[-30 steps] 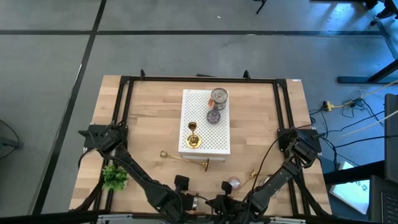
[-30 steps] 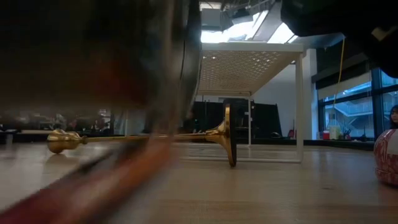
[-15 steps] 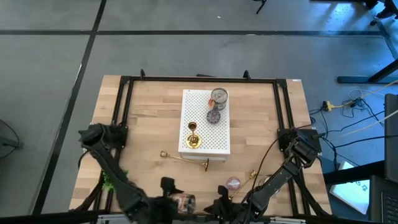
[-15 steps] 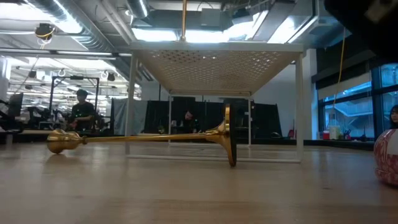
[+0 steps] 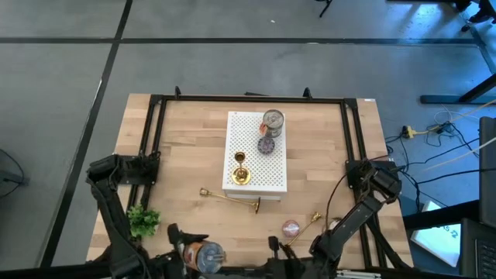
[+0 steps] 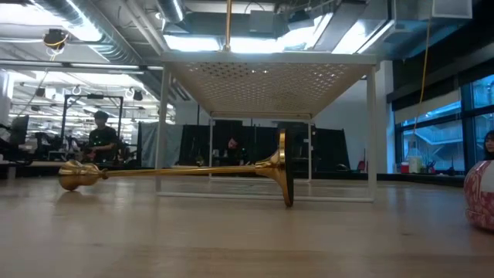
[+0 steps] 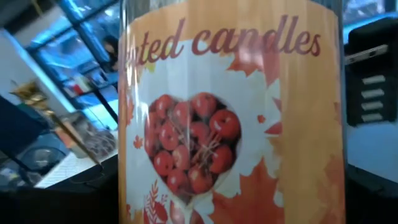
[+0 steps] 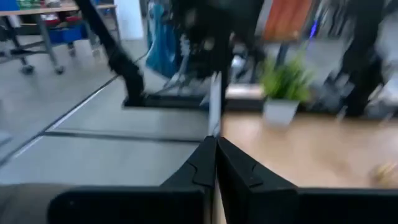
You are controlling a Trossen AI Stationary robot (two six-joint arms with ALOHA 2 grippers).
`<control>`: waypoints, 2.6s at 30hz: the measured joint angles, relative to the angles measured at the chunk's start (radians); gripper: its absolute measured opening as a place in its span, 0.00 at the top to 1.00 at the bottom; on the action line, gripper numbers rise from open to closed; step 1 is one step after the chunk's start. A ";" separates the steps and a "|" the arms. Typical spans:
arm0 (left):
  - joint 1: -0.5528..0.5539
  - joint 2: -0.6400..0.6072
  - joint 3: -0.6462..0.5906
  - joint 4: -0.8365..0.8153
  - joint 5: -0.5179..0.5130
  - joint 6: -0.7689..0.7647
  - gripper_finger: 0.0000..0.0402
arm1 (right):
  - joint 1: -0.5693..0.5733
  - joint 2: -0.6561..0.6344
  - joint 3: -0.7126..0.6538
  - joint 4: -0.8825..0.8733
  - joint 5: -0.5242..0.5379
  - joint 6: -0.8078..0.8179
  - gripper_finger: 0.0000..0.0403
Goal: Pick & Place candle stick holders
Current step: Put the left silver scented candle on the shelf
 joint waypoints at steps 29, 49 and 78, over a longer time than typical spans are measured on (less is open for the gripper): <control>0.195 -0.022 -0.049 -0.288 -0.163 -0.337 0.14 | -0.070 -0.276 0.001 -0.266 0.054 -0.190 0.15; 0.236 0.001 -0.050 0.668 0.261 0.717 0.14 | -0.096 -0.275 0.000 -0.257 -0.121 -0.100 0.15; 0.341 0.031 -0.048 1.221 0.564 1.114 0.14 | -0.008 -0.176 -0.001 0.362 0.089 -0.724 0.15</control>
